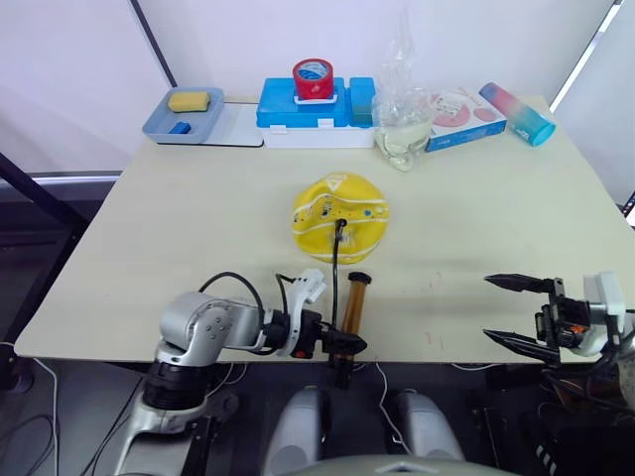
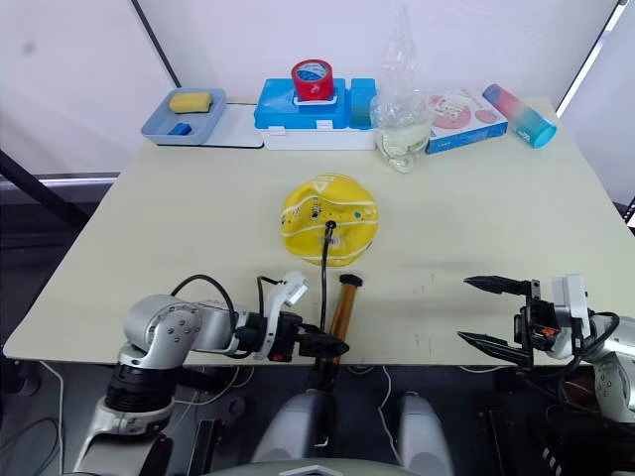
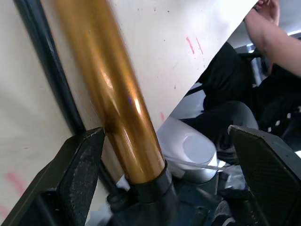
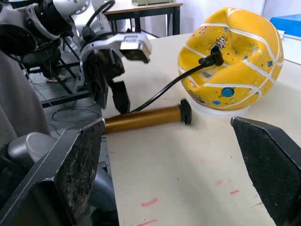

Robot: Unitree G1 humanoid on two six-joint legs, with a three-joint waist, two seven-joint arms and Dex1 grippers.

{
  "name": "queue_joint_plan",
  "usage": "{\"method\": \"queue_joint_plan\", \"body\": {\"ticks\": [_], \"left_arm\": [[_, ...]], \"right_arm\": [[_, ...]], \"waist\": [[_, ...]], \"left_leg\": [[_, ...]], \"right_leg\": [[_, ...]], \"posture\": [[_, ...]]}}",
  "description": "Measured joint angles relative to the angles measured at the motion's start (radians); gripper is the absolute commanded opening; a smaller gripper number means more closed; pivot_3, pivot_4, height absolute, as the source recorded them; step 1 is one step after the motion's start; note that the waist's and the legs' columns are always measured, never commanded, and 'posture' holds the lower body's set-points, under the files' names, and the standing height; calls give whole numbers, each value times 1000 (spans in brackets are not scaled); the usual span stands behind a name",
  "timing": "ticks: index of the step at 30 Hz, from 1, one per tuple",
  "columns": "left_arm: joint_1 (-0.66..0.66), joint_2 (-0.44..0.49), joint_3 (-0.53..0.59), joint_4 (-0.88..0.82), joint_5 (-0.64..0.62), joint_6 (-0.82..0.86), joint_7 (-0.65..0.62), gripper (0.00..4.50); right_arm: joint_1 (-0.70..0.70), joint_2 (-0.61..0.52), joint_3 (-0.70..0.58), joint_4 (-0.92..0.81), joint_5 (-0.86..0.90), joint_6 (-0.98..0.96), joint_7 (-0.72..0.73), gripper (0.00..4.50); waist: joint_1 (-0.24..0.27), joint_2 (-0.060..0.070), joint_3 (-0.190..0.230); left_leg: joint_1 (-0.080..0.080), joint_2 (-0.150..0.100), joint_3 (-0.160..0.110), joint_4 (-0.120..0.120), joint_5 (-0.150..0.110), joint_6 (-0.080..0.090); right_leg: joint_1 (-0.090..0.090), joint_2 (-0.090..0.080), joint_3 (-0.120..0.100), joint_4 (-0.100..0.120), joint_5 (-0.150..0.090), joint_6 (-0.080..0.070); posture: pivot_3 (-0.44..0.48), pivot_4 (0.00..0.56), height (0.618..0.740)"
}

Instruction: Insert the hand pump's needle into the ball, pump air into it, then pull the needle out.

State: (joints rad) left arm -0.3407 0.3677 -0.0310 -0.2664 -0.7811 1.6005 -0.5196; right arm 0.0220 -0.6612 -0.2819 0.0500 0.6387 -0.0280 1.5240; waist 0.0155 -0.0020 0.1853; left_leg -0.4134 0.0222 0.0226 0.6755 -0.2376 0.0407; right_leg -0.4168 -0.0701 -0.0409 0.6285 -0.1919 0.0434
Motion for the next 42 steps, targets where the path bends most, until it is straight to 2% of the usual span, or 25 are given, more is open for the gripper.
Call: {"method": "queue_joint_plan", "body": {"ticks": [3, 5, 18, 19, 20, 22, 23, 24, 26, 35, 42], "left_arm": [[-14, -68, 29, 56, 1, 9, 50, 4467], [-18, -80, 30, 70, 1, 9, 69, 4467], [-38, -65, -31, 81, 19, -11, 79, 4467], [-39, -63, -38, 82, 23, -17, 79, 3933], [-39, -62, -42, 87, 34, -21, 80, 3687], [-39, -57, -49, 99, 50, -31, 82, 2502], [-39, -55, -50, 104, 55, -34, 84, 2303], [-38, -54, -51, 107, 60, -35, 84, 1610], [-38, -51, -56, 113, 64, -35, 83, 1149], [-38, -39, -53, 120, 48, -32, 30, 1037], [-35, 43, -63, -30, -72, -104, -169, 1037]], "right_arm": [[-2, 3, 2, 2, -2, -1, -3, 4500], [-2, 4, 2, 3, -2, -1, -4, 4500], [-9, 6, 12, 3, -4, -1, -4, 4500], [-10, 6, 12, 5, -4, -2, -4, 4500], [-12, 6, 12, 7, -5, -3, -4, 4500], [-13, 6, 12, 8, -7, -5, -4, 4500], [-13, 6, 12, 8, -8, -6, -4, 4500], [-13, 6, 12, 8, -8, -8, -4, 4500], [-13, 6, 12, 8, -9, -10, -4, 4500], [-15, 6, 12, 17, -10, -19, -3, 4500], [-40, 5, 12, 40, -12, -21, -3, 4500]], "waist": [[-1, 0, 0], [-1, 0, 0], [-1, 0, -3], [-1, 0, -4], [-1, 0, -4], [-1, 0, -4], [-1, 0, -4], [-1, 0, -4], [-1, 0, -4], [-1, 0, -4], [-1, -1, -3]], "left_leg": [[0, 0, 0, 0, 0, 0], [0, 0, 0, 0, 0, 0], [1, 0, 0, 0, 0, 0], [1, 0, 0, 0, 0, 0], [1, 0, 0, 0, 0, 0], [1, 0, 0, 0, 0, 0], [1, 0, 0, 0, 0, 0], [1, 0, 0, 0, 0, 0], [0, 0, 0, 0, 0, 0], [0, 0, 0, 0, 0, 0], [0, 0, 0, 0, 0, 0]], "right_leg": [[0, 0, 0, 0, 0, 0], [0, 0, 1, 0, 0, 0], [1, 0, 1, 0, 0, 0], [1, 0, 1, 0, 0, 0], [1, 0, 1, 0, 0, 0], [1, 0, 1, 0, 0, 0], [1, 0, 1, 0, 0, 0], [0, 0, 1, 0, 0, 0], [0, 0, 1, 0, 0, 0], [0, 0, 1, 0, 0, 0], [0, 0, 1, 0, 0, 0]], "posture": [[0, 150, 739], [0, 150, 739], [0, 150, 739], [0, 150, 739], [0, 150, 739], [0, 150, 739], [0, 150, 739], [0, 150, 739], [0, 150, 739], [0, 150, 739], [0, 150, 739]]}}
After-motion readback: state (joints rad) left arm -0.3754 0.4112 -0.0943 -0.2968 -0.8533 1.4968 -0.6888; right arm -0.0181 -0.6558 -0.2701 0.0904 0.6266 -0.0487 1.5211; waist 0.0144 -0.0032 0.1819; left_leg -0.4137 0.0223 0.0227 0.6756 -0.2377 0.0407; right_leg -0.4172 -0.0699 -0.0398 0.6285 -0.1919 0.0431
